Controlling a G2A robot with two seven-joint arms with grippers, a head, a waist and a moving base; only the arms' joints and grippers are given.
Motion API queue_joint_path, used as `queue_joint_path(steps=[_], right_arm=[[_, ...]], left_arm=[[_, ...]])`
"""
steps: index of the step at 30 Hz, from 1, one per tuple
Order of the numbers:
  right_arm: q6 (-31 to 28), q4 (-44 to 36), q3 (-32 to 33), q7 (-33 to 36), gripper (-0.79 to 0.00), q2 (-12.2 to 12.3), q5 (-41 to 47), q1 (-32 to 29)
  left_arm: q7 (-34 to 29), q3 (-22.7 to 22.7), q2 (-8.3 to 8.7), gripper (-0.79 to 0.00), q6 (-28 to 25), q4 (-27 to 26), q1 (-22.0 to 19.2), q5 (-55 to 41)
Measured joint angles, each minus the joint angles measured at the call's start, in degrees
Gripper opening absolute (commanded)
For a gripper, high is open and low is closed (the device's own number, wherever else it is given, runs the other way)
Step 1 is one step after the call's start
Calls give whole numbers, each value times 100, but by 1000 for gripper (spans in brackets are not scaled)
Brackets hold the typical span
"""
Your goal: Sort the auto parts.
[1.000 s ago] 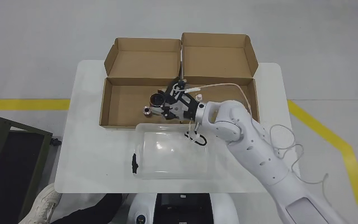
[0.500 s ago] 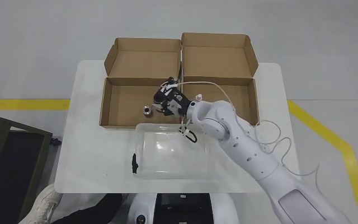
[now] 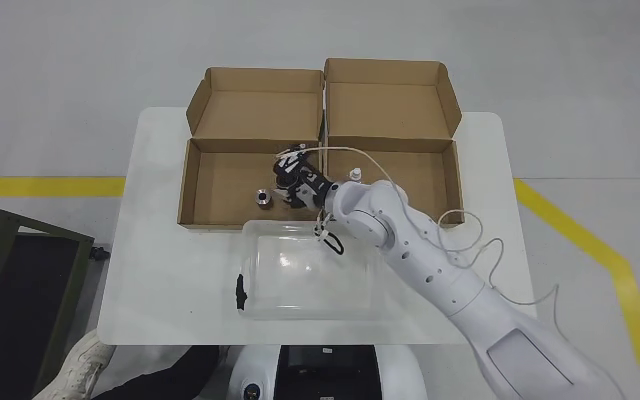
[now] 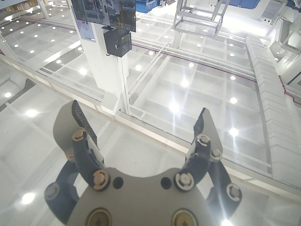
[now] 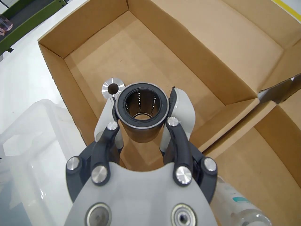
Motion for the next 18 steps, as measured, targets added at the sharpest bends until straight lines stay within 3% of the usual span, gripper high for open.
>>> queue_joint_path(steps=[1,6,10,11,12,13,14,18], right_arm=[[11,35,-16,13,-566,-18,0,10],[-12,186,-64,77,-536,-85,52,35],[-8,265,-91,98,-459,-130,34,27],[-8,270,-92,110,-416,-136,25,21],[-7,270,-91,124,-311,-141,14,13],[-6,264,-83,141,-102,-145,-2,1],[-9,255,-74,152,0,-146,-15,-10],[-41,110,5,196,0,-129,-88,-99]], left_arm=[[0,0,0,0,0,0,0,0],[0,0,0,0,0,0,0,0],[0,0,0,0,0,0,0,0],[0,0,0,0,0,0,0,0],[0,0,0,0,0,0,0,0],[0,0,0,0,0,0,0,0],[0,0,0,0,0,0,0,0],[0,0,0,0,0,0,0,0]])
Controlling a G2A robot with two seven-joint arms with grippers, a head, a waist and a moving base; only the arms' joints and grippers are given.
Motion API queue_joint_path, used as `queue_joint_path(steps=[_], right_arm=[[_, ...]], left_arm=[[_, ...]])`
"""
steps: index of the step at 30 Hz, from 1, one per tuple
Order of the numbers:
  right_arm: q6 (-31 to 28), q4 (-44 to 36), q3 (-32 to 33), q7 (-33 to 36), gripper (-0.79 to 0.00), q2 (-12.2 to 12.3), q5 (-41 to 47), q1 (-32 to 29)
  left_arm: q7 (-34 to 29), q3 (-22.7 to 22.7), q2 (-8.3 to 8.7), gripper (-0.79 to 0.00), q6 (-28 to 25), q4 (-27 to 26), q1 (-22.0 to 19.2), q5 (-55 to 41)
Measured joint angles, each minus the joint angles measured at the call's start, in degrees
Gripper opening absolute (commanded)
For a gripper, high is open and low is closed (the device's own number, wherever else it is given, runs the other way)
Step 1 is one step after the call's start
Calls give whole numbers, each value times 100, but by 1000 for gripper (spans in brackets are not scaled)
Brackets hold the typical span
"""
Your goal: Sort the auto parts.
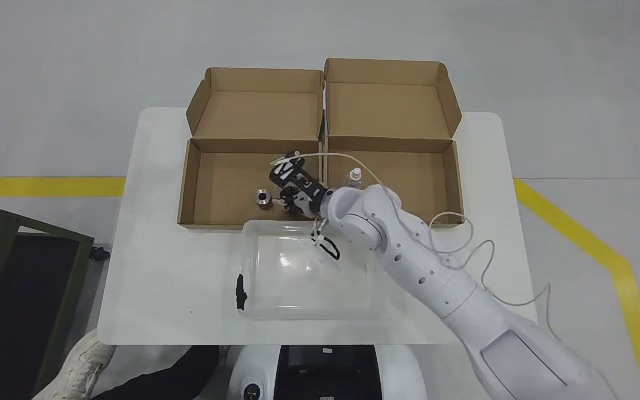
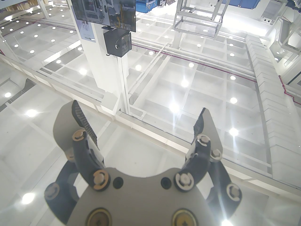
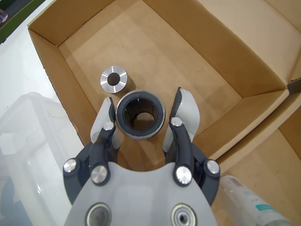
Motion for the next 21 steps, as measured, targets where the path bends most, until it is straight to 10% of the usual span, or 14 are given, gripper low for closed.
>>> queue_joint_path(steps=[21], right_arm=[[-1258,-3017,1361,149,0,539,-480,-1582]], left_arm=[[0,0,0,0,0,0,0,0]])
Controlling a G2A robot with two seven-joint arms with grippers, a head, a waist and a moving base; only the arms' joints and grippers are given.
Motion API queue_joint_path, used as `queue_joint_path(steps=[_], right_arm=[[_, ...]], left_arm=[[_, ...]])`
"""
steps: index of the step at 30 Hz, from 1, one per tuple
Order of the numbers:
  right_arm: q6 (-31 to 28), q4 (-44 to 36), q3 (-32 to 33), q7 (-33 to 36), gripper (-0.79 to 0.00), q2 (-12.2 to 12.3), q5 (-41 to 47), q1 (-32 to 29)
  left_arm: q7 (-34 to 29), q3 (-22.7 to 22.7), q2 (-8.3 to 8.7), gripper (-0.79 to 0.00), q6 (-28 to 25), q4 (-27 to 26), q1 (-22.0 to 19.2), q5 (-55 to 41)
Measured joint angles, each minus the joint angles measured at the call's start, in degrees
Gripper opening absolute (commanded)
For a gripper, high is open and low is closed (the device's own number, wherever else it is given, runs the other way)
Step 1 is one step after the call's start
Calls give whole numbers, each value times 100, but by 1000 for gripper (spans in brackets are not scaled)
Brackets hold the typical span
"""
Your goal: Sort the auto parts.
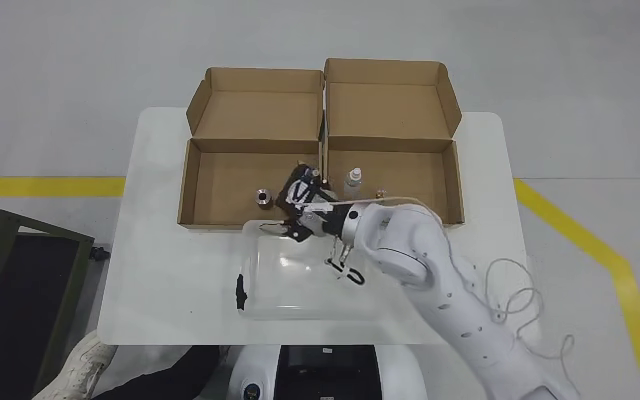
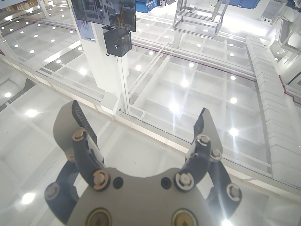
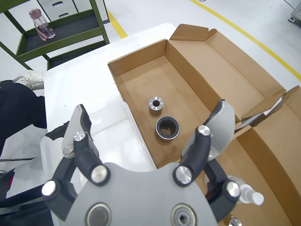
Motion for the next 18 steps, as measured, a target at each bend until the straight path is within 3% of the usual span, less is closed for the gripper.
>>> queue_joint_path(steps=[7,18], right_arm=[[-674,-45,846,-789,0,196,51,-561],[-1079,-603,2330,-2101,0,476,-311,-1902]], left_arm=[[0,0,0,0,0,0,0,0],[0,0,0,0,0,0,0,0]])
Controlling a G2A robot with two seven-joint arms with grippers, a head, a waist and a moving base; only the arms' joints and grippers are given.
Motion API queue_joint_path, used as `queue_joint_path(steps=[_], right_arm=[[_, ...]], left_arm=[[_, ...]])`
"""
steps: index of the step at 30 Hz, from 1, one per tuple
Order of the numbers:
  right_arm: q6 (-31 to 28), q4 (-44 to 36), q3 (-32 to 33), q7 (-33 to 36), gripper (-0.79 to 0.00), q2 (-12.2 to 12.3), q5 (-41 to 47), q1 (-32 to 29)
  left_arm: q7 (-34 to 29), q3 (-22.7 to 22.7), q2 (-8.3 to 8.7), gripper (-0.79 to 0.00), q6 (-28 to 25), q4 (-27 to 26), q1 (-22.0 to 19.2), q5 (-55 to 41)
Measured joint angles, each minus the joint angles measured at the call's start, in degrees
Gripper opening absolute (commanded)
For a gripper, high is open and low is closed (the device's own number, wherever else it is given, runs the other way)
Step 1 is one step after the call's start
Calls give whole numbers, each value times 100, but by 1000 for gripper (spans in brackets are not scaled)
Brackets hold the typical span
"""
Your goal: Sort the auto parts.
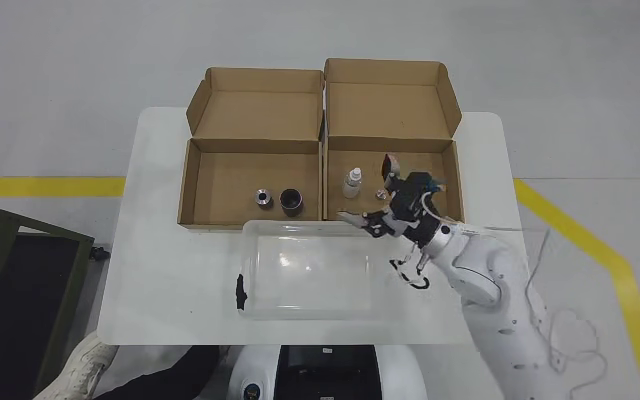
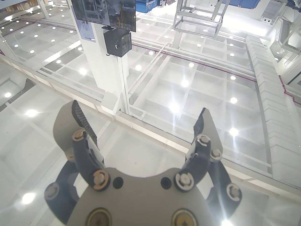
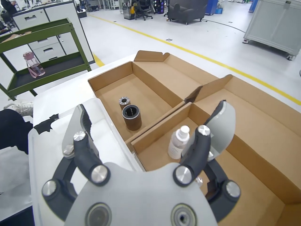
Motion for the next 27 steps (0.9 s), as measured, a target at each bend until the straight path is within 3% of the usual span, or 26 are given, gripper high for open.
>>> queue_joint_path(steps=[10,19,27], right_arm=[[70,-181,980,-857,0,136,-100,-941],[588,-627,1733,-1887,0,181,-416,-2272],[901,-928,2131,-2490,0,188,-588,-3080]], left_arm=[[0,0,0,0,0,0,0,0],[0,0,0,0,0,0,0,0],[0,0,0,0,0,0,0,0]])
